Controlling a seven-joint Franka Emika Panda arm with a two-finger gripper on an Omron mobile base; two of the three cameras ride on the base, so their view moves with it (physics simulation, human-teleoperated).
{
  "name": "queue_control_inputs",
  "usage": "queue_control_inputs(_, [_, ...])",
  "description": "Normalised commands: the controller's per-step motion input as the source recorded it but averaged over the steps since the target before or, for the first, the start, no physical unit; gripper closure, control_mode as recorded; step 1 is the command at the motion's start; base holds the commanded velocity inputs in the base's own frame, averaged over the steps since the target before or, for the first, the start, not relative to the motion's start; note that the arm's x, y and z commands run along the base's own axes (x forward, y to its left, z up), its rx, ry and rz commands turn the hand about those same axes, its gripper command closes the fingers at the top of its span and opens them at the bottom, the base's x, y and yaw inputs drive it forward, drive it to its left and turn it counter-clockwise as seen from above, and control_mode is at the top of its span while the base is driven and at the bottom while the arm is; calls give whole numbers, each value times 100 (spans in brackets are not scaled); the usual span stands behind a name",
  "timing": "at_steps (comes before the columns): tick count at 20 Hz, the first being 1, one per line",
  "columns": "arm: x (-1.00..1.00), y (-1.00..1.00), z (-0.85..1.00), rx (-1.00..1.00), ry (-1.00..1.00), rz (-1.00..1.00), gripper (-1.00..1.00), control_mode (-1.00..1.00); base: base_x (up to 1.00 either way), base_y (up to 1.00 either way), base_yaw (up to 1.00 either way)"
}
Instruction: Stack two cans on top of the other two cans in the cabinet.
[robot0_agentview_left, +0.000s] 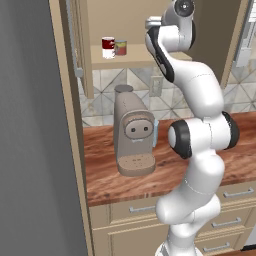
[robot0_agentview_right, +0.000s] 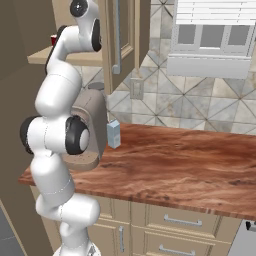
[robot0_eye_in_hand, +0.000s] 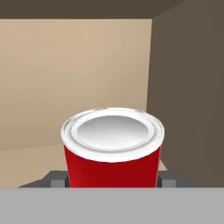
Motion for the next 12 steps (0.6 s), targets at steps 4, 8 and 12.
queue_control_inputs(4, [0,0,-17,0,0,0,100,-100,0,0,0])
queue_control_inputs(8, [0,0,-7,0,0,0,100,-100,0,0,0])
queue_control_inputs(12, [0,0,0,0,0,0,100,-100,0,0,0])
